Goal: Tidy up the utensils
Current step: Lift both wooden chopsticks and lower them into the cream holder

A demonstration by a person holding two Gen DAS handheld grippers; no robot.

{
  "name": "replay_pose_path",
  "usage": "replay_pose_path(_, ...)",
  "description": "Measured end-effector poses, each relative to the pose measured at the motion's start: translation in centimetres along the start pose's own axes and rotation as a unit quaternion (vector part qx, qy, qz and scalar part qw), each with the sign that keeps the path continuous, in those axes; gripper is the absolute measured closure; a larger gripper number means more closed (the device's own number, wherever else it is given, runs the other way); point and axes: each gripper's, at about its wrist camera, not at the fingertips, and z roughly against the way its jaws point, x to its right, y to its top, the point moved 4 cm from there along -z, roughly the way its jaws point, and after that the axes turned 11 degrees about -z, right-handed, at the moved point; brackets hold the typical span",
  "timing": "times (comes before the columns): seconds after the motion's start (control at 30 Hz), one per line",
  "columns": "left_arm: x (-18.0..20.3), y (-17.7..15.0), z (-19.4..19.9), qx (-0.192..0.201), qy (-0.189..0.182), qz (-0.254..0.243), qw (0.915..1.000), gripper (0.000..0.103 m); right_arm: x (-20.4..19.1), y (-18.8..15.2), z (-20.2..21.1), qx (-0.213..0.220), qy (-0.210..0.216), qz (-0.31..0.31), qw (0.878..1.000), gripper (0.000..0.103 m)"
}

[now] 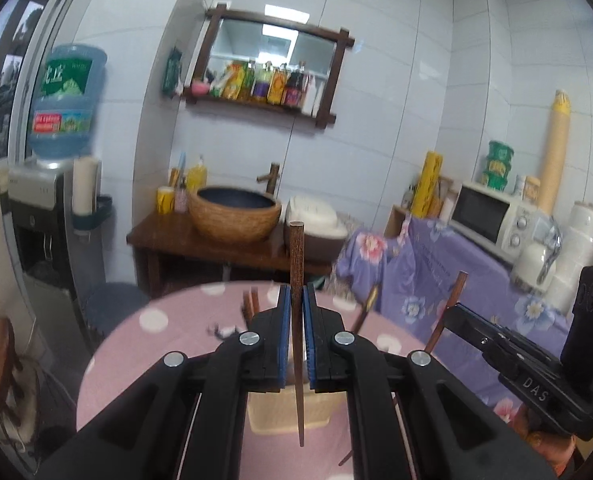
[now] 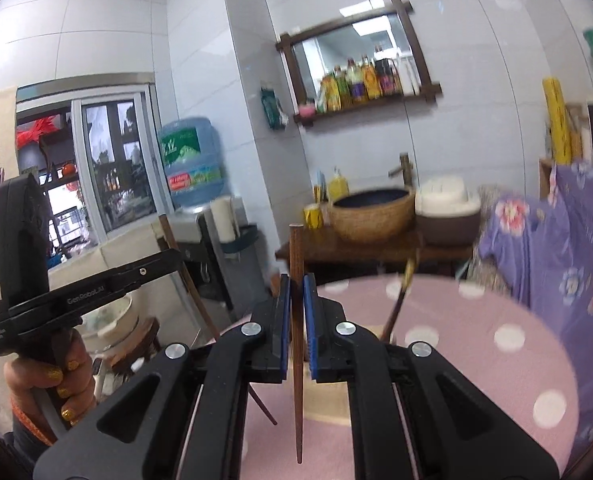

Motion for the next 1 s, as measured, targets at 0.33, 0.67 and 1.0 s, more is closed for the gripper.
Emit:
replay_pose_path(0.33, -0.1, 3.0, -5.2, 0.011, 0.053, -0.007, 0.9985, 0.096, -0.1, 5.8, -4.6, 0.083, -0.066, 0.029, 0.994, 0.095)
replay_pose_path(0.67, -0.1, -5.5, -10.1, -0.078, 0.042, 0.002, 0.9961, 0.095, 4.2, -2.6, -10.5, 0.001, -0.106, 0.018, 0.994, 0.095)
replay_pose_path(1.0, -0.3, -8.0, -11.6, -0.102, 0.037, 0.004, 0.9941, 0.095, 3.9, -4.0, -10.5, 0.006, -0.11, 0.047, 0.993, 0.093)
